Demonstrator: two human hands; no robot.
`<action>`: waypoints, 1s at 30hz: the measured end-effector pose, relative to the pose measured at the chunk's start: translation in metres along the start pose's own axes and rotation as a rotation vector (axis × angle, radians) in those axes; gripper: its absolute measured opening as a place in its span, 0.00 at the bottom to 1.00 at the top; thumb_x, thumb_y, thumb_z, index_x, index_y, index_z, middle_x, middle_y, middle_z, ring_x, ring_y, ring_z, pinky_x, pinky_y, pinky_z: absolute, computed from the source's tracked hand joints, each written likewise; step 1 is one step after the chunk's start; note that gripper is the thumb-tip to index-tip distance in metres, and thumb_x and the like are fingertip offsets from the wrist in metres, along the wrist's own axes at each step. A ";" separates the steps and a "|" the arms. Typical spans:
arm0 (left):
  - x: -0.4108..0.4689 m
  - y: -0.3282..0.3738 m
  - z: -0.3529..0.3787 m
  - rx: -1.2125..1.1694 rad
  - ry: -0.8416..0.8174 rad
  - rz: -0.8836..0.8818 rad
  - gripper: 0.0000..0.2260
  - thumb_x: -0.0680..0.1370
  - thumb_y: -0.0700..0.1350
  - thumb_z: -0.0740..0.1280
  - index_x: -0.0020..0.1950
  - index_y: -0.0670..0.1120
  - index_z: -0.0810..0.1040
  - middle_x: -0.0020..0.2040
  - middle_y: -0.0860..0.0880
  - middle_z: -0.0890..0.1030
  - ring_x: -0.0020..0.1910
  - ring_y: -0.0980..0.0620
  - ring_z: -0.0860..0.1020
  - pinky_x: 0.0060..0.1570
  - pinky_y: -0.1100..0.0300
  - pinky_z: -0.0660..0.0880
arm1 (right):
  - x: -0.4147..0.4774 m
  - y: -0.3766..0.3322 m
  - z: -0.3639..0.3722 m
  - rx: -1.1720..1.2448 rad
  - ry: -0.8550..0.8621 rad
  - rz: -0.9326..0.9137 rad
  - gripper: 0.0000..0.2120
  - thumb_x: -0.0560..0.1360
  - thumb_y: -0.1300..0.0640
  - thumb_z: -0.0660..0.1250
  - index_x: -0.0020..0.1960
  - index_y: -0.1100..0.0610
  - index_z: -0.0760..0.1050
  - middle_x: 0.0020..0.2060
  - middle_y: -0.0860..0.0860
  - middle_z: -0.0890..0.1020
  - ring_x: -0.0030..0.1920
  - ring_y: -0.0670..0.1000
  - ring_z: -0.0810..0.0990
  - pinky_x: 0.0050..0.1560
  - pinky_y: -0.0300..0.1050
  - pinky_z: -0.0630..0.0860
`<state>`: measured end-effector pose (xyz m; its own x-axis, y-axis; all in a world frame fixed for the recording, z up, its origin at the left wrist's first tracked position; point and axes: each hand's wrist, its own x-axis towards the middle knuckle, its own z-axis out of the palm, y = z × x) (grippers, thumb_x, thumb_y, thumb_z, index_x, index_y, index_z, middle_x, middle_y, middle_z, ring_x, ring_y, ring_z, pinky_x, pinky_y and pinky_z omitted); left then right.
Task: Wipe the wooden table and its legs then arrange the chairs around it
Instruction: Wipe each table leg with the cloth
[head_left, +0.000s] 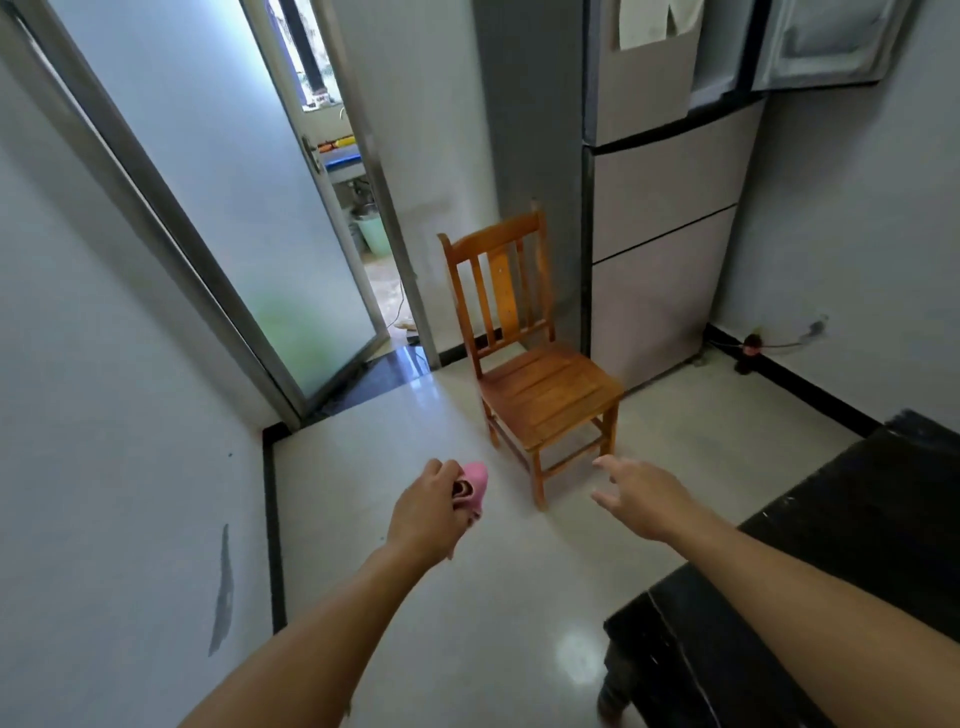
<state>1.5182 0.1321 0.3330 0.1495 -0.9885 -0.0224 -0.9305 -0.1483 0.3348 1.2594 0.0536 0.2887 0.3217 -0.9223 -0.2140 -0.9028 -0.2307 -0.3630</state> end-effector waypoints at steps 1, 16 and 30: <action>0.017 -0.008 -0.009 0.004 0.003 -0.001 0.15 0.72 0.47 0.72 0.56 0.47 0.73 0.52 0.49 0.73 0.45 0.49 0.75 0.43 0.58 0.74 | 0.017 -0.008 -0.003 -0.005 -0.005 0.003 0.24 0.79 0.43 0.60 0.73 0.49 0.64 0.65 0.53 0.76 0.62 0.54 0.77 0.58 0.52 0.75; 0.285 -0.059 -0.007 0.003 -0.069 0.151 0.16 0.74 0.47 0.71 0.60 0.49 0.73 0.54 0.51 0.75 0.47 0.54 0.75 0.44 0.66 0.69 | 0.266 -0.032 -0.019 0.059 0.029 0.134 0.24 0.80 0.44 0.59 0.73 0.52 0.65 0.63 0.54 0.77 0.61 0.56 0.77 0.55 0.49 0.74; 0.426 0.000 0.064 0.028 -0.480 0.699 0.16 0.74 0.44 0.69 0.60 0.47 0.72 0.56 0.49 0.73 0.50 0.47 0.77 0.49 0.55 0.76 | 0.274 0.028 0.008 0.187 0.032 0.645 0.24 0.80 0.45 0.58 0.74 0.50 0.63 0.66 0.54 0.74 0.64 0.56 0.75 0.60 0.47 0.71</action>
<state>1.5603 -0.2911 0.2634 -0.6153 -0.7573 -0.2188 -0.7652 0.5070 0.3968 1.3242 -0.2037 0.2128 -0.2771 -0.8666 -0.4150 -0.8459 0.4249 -0.3224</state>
